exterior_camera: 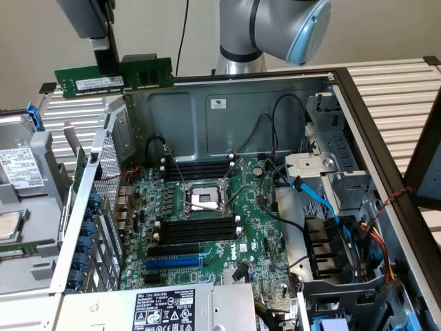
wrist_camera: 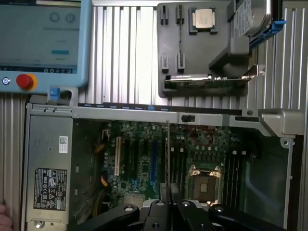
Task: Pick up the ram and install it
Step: 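Pick up the ram and move it above insertion slot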
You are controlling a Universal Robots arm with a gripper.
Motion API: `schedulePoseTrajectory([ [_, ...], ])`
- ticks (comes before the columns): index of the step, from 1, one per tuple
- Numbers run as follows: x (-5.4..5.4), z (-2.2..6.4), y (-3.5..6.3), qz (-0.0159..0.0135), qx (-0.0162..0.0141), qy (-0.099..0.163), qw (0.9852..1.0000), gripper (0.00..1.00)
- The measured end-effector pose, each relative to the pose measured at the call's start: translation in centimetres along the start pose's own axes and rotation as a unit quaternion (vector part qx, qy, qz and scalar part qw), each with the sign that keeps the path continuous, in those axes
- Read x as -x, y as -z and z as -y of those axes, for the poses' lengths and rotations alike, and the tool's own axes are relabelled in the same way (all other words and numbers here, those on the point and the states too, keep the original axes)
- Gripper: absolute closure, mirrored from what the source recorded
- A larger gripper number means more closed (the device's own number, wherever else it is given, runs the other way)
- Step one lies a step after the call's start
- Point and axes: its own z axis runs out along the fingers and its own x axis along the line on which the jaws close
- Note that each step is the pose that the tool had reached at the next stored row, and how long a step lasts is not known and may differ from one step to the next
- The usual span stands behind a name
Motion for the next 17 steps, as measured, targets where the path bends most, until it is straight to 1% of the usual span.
schedulePoseTrajectory([
  [3, 0.1, 1.23, -0.01, 0.0000, 0.0000, 0.000, 1.0000, 0.88],
  [10, 0.5, 3.28, -0.03, 0.0000, 0.0002, 0.000, 1.0000, 0.88],
  [14, 0.8, 3.96, -0.05, 0.0000, 0.0004, -0.001, 1.0000, 0.88],
  [17, 1.3, 4.15, -0.15, 0.0000, 0.0005, -0.002, 1.0000, 0.88],
])
